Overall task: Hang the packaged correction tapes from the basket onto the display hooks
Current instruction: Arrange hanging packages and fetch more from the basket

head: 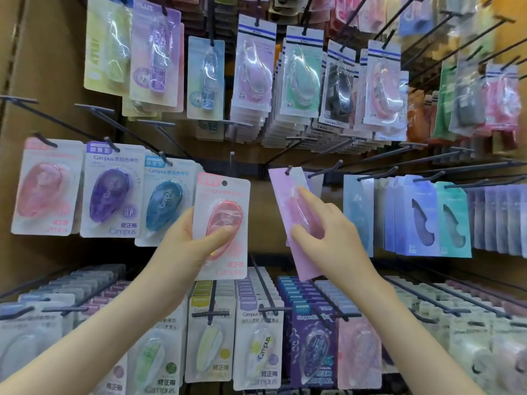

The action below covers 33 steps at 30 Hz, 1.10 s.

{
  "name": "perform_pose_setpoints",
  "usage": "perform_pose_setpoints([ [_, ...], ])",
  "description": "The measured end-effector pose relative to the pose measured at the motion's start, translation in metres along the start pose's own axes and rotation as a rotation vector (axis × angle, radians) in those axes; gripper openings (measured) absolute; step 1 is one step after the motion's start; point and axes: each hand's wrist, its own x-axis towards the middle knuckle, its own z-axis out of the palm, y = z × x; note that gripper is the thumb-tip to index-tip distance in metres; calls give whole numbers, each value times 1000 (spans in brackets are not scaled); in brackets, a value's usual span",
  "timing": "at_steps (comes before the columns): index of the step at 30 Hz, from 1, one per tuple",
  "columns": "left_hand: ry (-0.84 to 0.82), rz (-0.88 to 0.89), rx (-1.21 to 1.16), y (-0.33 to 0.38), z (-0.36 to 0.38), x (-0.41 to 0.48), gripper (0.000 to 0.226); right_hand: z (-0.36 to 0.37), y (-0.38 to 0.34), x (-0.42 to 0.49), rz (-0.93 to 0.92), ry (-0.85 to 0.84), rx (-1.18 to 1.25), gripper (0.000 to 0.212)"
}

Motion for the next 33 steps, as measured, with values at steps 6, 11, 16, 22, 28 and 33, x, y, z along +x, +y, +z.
perform_pose_setpoints([
  [6, 6, 31, -8, 5, 7, 4, 41, 23, -4, 24, 73, -103, -167, 65],
  [11, 10, 59, 28, 3, 14, 6, 34, 48, 12, 48, 136, -125, -237, 74],
  [16, -23, 50, 67, 4, 19, 11, 34, 57, 17, 63, 209, -241, -211, 81],
  [22, -107, 32, 163, -1, 16, 21, 40, 42, 16, 52, 15, -57, 47, 48],
  [28, -199, 27, 183, -8, 37, 32, 38, 18, 0, 22, 20, -39, 616, 28],
  [33, -253, 105, 214, -10, 70, 36, 36, 12, 7, 12, 82, -18, 654, 60],
])
